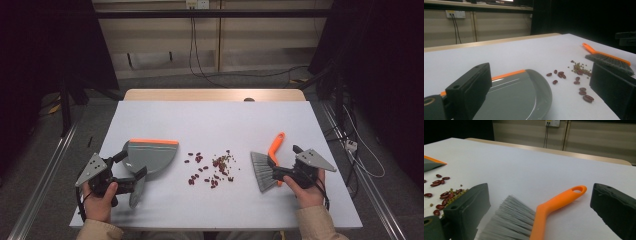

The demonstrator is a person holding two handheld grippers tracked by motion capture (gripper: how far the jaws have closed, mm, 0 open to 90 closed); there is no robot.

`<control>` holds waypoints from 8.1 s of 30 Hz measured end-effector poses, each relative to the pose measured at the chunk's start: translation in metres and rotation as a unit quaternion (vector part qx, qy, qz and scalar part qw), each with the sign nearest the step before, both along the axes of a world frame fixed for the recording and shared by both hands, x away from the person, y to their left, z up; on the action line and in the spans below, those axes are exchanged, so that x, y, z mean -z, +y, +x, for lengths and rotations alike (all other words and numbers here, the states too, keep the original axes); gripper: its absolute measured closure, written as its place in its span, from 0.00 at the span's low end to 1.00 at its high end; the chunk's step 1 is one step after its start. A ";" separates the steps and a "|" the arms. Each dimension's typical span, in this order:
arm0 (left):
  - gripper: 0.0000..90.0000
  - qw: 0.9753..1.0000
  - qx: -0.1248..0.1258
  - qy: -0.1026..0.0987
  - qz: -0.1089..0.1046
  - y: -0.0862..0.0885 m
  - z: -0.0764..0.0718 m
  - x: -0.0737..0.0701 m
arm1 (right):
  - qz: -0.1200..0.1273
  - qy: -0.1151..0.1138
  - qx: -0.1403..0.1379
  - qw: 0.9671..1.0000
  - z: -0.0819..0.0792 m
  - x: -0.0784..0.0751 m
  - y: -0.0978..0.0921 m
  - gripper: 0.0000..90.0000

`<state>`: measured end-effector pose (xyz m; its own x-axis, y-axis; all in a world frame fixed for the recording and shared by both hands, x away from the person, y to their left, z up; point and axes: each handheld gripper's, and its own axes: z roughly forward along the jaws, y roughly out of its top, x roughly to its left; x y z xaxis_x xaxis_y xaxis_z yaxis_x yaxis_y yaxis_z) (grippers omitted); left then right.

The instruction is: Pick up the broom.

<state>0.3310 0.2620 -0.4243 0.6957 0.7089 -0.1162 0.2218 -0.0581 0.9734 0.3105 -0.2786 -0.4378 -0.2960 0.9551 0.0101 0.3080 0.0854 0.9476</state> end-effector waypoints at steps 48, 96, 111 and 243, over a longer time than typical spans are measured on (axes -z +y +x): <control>0.05 1.000 0.002 0.014 0.001 -0.002 0.001 0.003 | -0.054 0.226 0.080 0.969 0.075 0.020 0.019 0.59; 0.05 1.000 0.000 0.005 0.011 -0.005 0.001 0.001 | -0.001 0.282 0.020 0.959 0.082 0.017 0.010 0.74; 0.05 1.000 -0.007 0.003 0.012 -0.004 -0.001 0.000 | -0.001 0.288 0.029 0.957 0.083 0.015 0.012 0.75; 0.36 0.990 0.126 0.064 -0.016 -0.195 0.048 -0.019 | 0.191 0.037 -0.174 0.965 0.071 -0.075 0.117 0.80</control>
<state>0.3786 0.0672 -0.4053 0.8283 0.5086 -0.2351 0.3260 -0.0963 0.9404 0.3813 -0.1617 -0.3633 -0.5834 0.7204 0.3751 0.3911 -0.1556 0.9071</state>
